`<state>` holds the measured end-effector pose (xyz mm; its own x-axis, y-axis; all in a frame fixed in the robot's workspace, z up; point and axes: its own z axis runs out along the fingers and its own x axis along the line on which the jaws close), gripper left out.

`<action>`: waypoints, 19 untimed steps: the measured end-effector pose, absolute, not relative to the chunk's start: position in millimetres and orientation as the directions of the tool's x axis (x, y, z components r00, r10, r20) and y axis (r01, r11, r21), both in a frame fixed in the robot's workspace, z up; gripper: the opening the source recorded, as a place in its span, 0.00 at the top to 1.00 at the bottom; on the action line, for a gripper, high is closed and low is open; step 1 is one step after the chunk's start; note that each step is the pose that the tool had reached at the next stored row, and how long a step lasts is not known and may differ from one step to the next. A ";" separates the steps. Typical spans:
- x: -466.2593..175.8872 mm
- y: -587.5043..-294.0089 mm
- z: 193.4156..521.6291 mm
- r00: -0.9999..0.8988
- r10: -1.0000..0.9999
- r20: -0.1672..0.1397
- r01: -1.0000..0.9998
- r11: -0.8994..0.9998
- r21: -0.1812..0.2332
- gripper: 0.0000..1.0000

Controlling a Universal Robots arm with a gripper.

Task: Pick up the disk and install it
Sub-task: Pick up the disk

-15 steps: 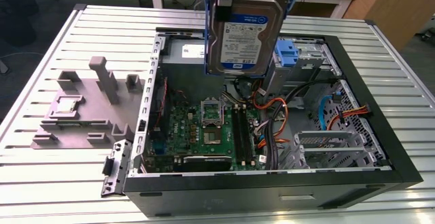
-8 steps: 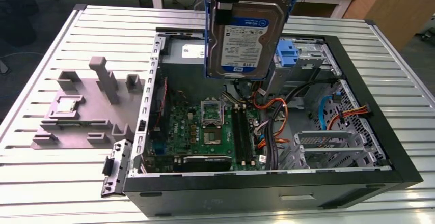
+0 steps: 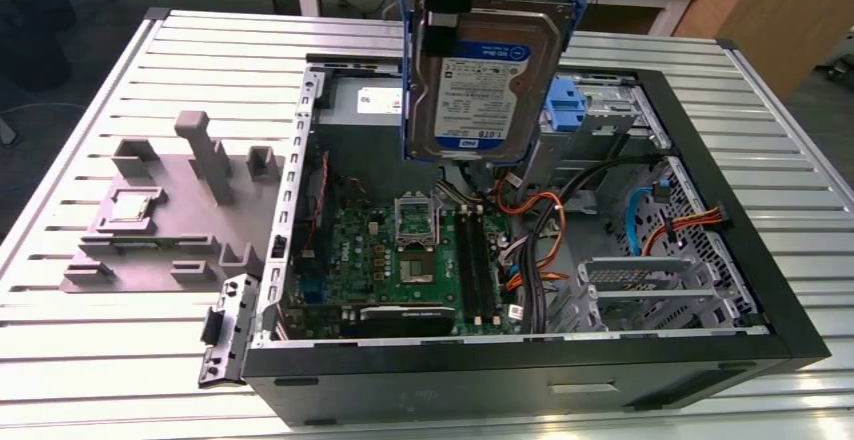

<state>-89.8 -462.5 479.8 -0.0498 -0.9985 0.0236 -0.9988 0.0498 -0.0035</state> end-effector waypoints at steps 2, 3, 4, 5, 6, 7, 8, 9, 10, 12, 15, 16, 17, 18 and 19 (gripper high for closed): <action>-89.8 -464.3 479.7 -0.050 -0.998 0.024 -0.999 0.050 -0.004 0.63; -89.8 -465.2 479.7 -0.050 -0.998 0.024 -0.999 0.050 -0.004 0.63; -89.8 -466.2 479.7 -0.050 -0.998 0.024 -0.999 0.050 -0.004 0.63; -89.8 -467.1 479.7 -0.050 -0.998 0.024 -0.999 0.050 -0.004 0.63; -89.8 -468.0 479.7 -0.050 -0.998 0.024 -0.999 0.050 -0.004 0.63; -89.8 -468.9 479.7 -0.050 -0.998 0.024 -0.999 0.050 -0.004 0.63; -89.8 -469.7 479.7 -0.050 -0.998 0.024 -0.999 0.050 -0.004 0.63; -89.8 -470.3 479.7 -0.050 -0.998 0.024 -0.999 0.050 -0.003 0.63; -89.8 -471.0 479.6 -0.050 -0.998 0.024 -0.999 0.050 -0.003 0.63; -89.8 -472.5 479.6 -0.050 -0.998 0.025 -0.999 0.050 -0.004 0.63; -89.8 -475.2 479.5 -0.050 -0.998 0.025 -0.999 0.050 -0.004 0.63; -89.8 -481.4 479.4 -0.050 -0.998 0.025 -0.999 0.050 -0.004 0.63; -89.8 -482.4 479.4 -0.050 -0.998 0.025 -0.999 0.050 -0.004 0.63; -89.7 -483.4 479.4 -0.050 -0.998 0.025 -0.999 0.050 -0.004 0.63; -89.7 -484.5 479.3 -0.050 -0.998 0.025 -0.999 0.050 -0.004 0.63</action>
